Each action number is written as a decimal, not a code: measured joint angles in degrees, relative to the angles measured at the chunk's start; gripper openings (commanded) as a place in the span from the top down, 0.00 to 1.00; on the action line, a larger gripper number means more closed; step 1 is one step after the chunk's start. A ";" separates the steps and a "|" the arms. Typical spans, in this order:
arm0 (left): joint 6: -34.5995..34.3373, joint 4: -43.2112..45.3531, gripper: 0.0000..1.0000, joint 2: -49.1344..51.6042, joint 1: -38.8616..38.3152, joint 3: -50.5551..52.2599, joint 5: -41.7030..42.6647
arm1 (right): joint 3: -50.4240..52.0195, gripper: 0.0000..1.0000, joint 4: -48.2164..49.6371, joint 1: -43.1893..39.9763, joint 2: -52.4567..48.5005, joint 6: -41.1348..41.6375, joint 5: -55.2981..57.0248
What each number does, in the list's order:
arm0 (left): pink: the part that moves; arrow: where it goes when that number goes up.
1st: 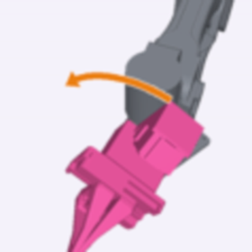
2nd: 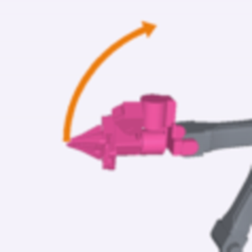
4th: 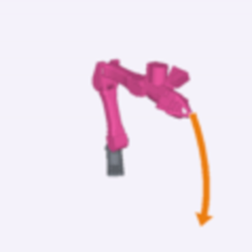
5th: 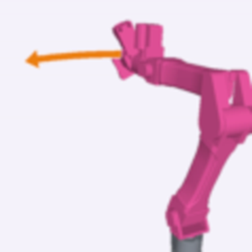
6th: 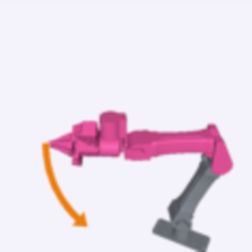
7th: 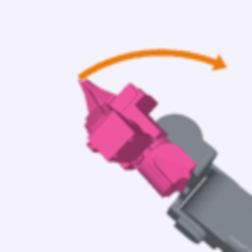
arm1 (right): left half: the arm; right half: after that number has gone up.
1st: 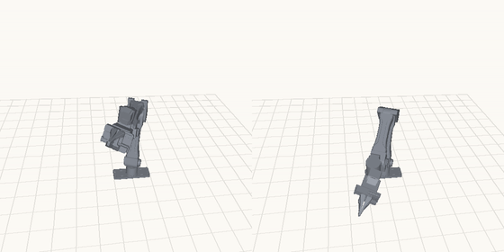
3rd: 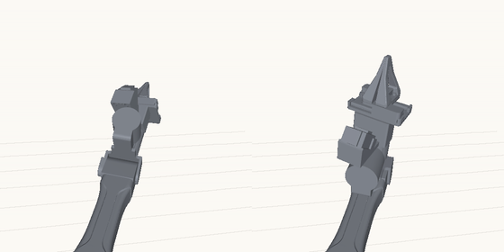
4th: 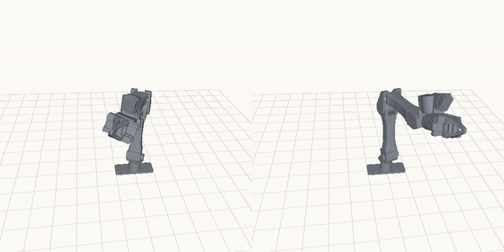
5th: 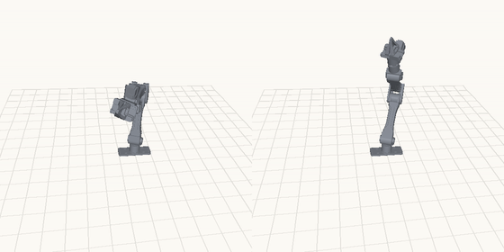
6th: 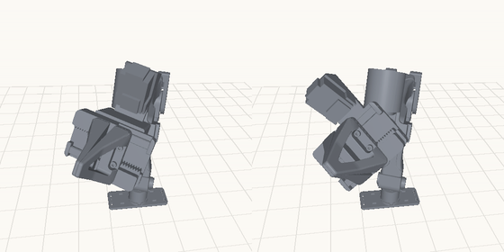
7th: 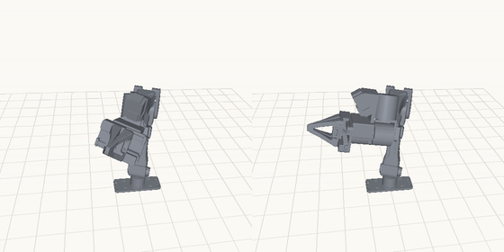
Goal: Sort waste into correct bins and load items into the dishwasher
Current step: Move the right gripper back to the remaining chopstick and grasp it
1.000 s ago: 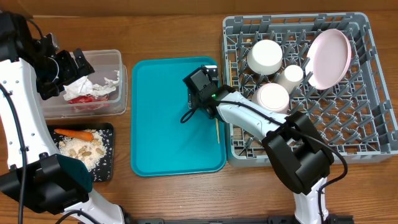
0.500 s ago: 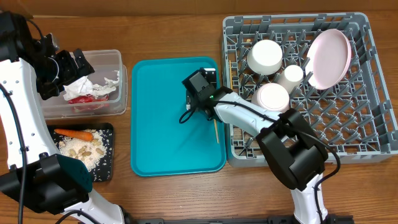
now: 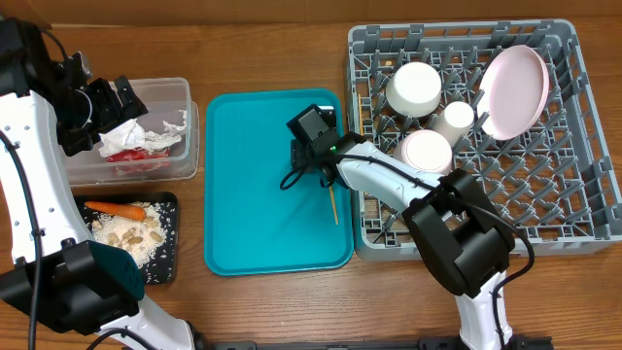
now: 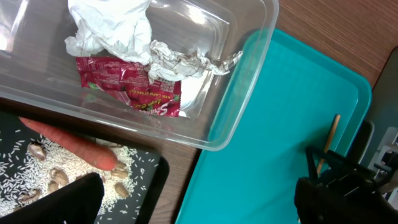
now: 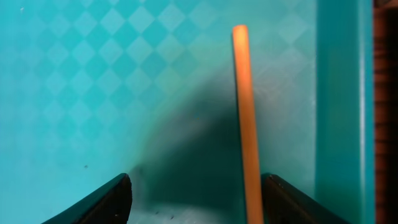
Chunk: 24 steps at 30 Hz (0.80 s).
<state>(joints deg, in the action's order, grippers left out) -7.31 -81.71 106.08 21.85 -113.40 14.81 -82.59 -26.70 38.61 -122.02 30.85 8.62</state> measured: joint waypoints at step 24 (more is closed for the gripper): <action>0.00 0.02 0.00 0.00 0.00 0.00 0.00 | -2.91 0.23 -10.12 0.02 0.68 -0.85 -13.35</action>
<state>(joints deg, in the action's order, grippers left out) -7.31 -81.69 106.08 21.85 -113.40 14.81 -85.49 -36.82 38.63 -121.34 30.00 -4.73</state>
